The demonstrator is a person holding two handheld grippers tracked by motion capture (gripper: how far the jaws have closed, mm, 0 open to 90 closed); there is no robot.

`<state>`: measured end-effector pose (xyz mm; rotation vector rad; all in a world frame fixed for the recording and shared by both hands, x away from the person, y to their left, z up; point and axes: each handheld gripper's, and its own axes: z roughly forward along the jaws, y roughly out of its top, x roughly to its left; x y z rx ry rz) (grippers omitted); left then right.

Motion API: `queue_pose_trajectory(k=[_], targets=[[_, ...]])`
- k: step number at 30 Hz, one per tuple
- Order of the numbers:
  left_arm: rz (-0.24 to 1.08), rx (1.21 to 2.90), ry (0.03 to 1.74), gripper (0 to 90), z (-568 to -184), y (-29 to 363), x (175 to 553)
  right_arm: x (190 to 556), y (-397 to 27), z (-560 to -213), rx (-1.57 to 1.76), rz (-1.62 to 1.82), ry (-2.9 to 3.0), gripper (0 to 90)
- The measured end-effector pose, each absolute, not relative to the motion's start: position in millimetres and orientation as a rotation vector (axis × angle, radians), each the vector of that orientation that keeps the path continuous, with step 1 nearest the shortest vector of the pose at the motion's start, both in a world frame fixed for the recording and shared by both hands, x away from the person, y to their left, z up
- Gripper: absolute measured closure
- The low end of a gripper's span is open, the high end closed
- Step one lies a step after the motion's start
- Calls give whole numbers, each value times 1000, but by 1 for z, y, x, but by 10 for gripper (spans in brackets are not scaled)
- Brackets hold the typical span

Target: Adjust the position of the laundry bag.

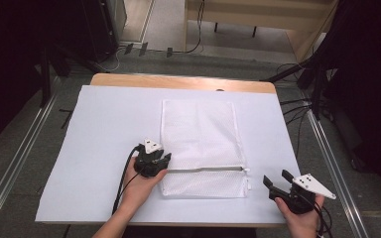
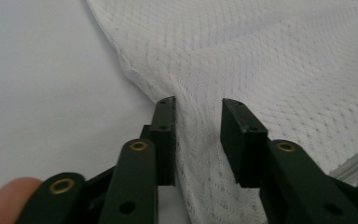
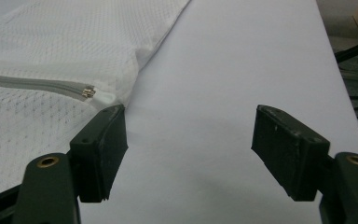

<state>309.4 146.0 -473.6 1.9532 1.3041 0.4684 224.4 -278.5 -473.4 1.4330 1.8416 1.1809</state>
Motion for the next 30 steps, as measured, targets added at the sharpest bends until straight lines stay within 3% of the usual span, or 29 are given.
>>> queue_pose_trajectory(k=[4, 5, 11, 30], targets=[[440, 1973, 1272, 893, -474, 146, 309, 226, -274, -475, 1424, 1174, 1861, 274], [438, 1977, 1268, 900, -474, 146, 309, 226, -273, -475, 1420, 1172, 1866, 275], [335, 1950, 1283, 900, -473, 154, 312, 225, -272, -475, 1402, 1162, 1874, 281], [273, 1872, 1350, 900, -462, 210, 292, 221, -272, -471, 1385, 1175, 1877, 289]])
